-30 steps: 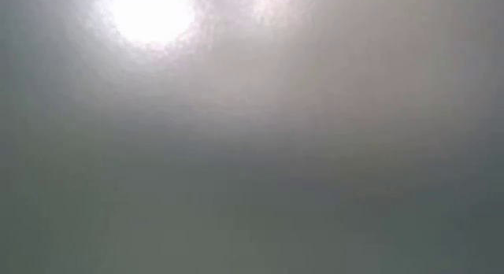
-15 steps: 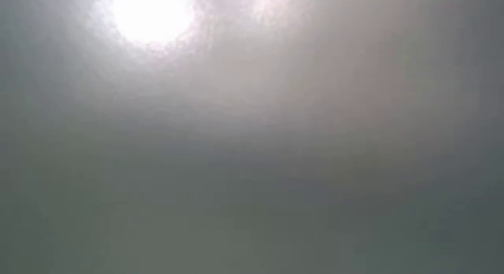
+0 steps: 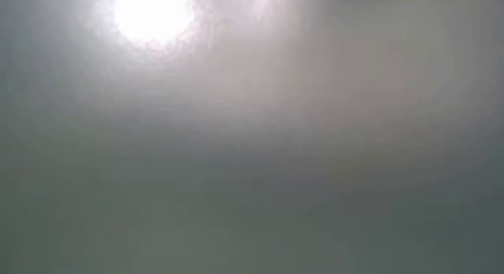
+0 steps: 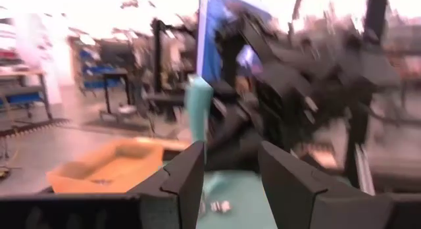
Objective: Sort silverware by color (type)
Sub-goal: Put the green spoon into the yellow bin
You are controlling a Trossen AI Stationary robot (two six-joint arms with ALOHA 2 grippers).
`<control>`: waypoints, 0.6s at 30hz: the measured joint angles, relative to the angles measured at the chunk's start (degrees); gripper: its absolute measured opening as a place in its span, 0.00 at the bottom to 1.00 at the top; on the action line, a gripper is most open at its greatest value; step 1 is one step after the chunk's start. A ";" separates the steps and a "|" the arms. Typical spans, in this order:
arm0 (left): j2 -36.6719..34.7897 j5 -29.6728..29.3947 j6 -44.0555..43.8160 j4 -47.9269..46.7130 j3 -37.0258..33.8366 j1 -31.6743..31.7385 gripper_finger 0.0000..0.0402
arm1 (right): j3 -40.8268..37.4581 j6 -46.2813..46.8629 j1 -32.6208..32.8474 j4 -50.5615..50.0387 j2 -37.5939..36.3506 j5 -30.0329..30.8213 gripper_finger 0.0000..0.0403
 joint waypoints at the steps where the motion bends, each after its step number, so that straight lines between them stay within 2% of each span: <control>1: 0.91 -0.02 0.66 3.88 -0.79 0.46 0.32 | 0.00 -3.72 -0.64 3.84 0.90 0.00 0.07; 5: 4.30 0.48 0.89 10.41 -1.88 1.74 0.32 | 0.20 -17.44 -2.64 17.20 4.07 -0.69 0.07; 8: 6.35 0.63 0.84 10.88 -0.45 2.75 0.32 | 0.24 -25.19 -3.19 25.68 5.64 -4.45 0.07; 11: 7.66 -1.10 2.54 10.92 1.86 3.55 0.32 | 0.26 -28.66 -3.31 29.13 6.34 -5.26 0.07; 14: 8.19 -6.55 6.33 11.09 3.94 3.81 0.32 | 0.26 -28.49 -3.33 29.06 6.36 -5.22 0.07; 18: 8.16 -7.19 9.89 10.91 5.85 3.87 0.30 | 0.26 -28.45 -3.33 29.06 6.19 -5.25 0.07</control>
